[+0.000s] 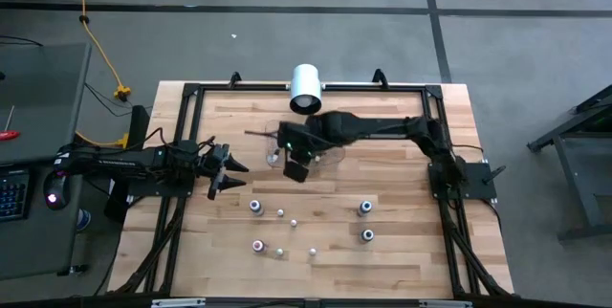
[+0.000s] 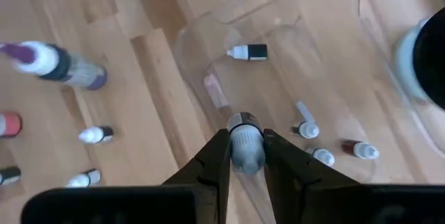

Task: Pick & Place food coloring
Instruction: Put the small black food coloring bottle into the transparent bin

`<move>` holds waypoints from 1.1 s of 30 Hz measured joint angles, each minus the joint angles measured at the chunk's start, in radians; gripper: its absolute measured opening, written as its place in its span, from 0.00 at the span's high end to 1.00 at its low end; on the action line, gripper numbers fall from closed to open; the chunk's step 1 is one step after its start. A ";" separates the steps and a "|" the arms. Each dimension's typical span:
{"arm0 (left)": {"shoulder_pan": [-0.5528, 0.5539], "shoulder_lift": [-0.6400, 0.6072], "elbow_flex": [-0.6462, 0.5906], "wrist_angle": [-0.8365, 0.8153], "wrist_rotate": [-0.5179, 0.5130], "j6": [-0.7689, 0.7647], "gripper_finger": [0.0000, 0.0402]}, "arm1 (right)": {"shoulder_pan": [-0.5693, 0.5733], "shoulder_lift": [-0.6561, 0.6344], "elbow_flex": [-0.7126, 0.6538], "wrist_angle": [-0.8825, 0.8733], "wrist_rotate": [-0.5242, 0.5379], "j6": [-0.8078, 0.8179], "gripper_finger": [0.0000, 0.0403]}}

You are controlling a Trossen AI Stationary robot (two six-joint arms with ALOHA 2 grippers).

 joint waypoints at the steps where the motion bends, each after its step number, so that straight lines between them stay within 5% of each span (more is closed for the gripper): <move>1: 0.000 0.000 0.000 0.000 0.000 0.000 0.42 | -0.015 0.012 0.000 0.006 -0.018 0.000 0.84; 16: 0.000 0.000 0.000 0.000 0.000 0.000 0.42 | -0.147 0.196 0.000 0.043 -0.191 0.084 0.83; 33: 0.000 0.000 0.000 0.000 0.000 0.000 0.42 | -0.168 0.229 -0.027 -0.049 -0.132 0.171 0.83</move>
